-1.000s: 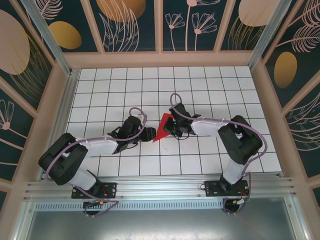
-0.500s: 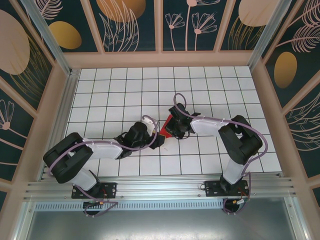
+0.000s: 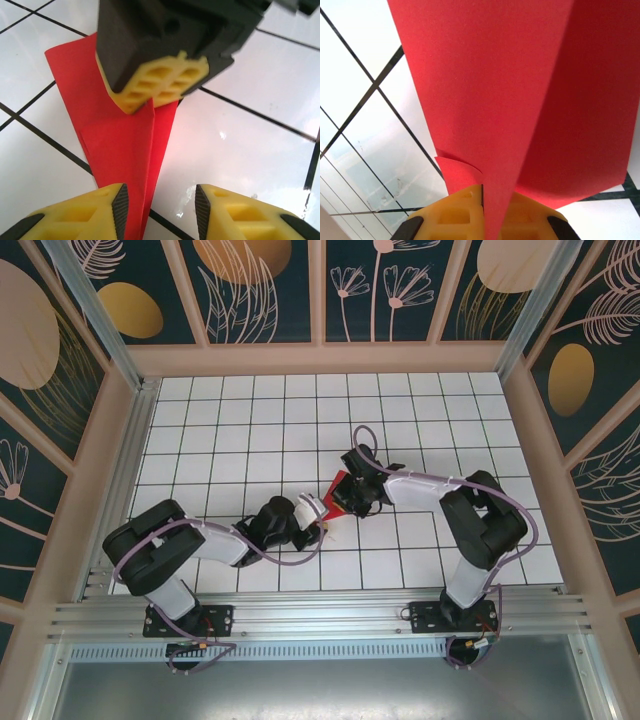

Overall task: Fold a paper plane with a square sheet of paper (pick it up from the middle)
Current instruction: Move the paper to the center of the table, then fourth fold the wing at the center of the table.

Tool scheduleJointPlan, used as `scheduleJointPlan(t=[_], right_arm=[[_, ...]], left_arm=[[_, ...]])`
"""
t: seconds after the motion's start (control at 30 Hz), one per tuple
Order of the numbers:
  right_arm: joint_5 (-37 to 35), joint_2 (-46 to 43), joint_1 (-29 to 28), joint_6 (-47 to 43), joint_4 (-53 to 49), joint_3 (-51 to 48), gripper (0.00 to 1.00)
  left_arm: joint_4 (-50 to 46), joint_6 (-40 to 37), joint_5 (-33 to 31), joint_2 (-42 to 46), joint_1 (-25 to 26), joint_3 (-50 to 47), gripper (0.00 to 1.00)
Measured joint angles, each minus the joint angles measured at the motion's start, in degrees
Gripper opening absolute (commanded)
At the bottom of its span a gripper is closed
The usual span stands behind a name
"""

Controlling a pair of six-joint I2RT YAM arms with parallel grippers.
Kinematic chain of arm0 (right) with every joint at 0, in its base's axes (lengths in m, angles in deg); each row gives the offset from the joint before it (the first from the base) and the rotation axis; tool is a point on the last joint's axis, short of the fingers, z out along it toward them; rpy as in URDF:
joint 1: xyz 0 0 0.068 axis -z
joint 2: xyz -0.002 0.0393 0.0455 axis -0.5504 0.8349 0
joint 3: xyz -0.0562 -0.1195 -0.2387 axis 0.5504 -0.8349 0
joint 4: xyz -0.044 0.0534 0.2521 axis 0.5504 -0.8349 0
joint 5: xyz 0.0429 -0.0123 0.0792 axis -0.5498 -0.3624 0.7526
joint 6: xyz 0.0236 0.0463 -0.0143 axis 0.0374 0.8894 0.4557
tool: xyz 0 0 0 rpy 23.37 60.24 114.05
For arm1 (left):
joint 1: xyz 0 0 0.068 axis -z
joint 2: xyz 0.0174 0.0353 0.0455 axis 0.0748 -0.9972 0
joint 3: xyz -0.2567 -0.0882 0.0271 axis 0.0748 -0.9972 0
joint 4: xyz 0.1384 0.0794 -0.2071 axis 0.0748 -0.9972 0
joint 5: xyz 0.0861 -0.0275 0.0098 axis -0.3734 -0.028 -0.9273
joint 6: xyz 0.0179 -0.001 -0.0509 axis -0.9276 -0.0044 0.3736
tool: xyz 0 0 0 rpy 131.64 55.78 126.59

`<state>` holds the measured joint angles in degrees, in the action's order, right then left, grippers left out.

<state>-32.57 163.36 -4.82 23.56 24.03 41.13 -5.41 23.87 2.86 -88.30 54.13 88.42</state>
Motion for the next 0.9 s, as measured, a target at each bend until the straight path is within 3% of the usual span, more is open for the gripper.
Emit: scheduleJointPlan(t=[0.37, 0.9], right_arm=[[1.27, -0.46, 0.31, 0.81, 0.02, -0.02, 0.00], [2.97, -0.46, 0.42, 1.01, 0.76, -0.09, 0.03]], left_arm=[[7.34, -6.23, -1.22, -4.04, 0.04, 0.00, 0.32], [9.33, -6.49, -2.89, -5.75, 0.04, 0.00, 0.21]])
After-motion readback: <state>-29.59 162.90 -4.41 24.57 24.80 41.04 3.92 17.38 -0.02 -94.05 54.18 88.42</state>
